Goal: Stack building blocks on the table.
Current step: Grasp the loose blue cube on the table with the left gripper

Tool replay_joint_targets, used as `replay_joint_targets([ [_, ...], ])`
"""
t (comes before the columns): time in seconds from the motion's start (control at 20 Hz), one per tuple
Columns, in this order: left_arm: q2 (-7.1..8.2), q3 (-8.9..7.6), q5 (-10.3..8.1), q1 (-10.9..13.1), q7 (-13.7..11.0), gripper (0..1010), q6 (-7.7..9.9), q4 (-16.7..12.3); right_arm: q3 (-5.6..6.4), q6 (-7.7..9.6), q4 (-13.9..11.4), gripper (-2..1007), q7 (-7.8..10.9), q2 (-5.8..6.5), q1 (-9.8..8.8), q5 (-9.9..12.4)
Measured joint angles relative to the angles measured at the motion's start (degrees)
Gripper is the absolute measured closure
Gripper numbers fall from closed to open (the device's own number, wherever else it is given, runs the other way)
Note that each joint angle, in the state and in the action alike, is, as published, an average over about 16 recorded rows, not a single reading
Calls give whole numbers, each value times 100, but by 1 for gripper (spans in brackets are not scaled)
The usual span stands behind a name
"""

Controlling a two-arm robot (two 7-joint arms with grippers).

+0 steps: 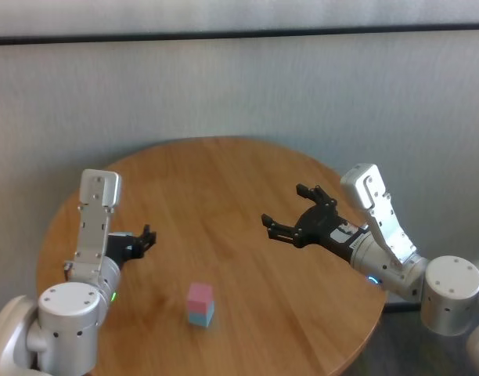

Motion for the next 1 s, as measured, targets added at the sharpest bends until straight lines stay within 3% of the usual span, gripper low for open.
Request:
replay_joint_targets([
  [0.7,-152,-205,59,-195,-124,7,50,487,0,0,0,0,0,0,0,0],
  [1.0,-188,-258,88,-260,-247,7,-6,618,0,0,0,0,0,0,0,0],
])
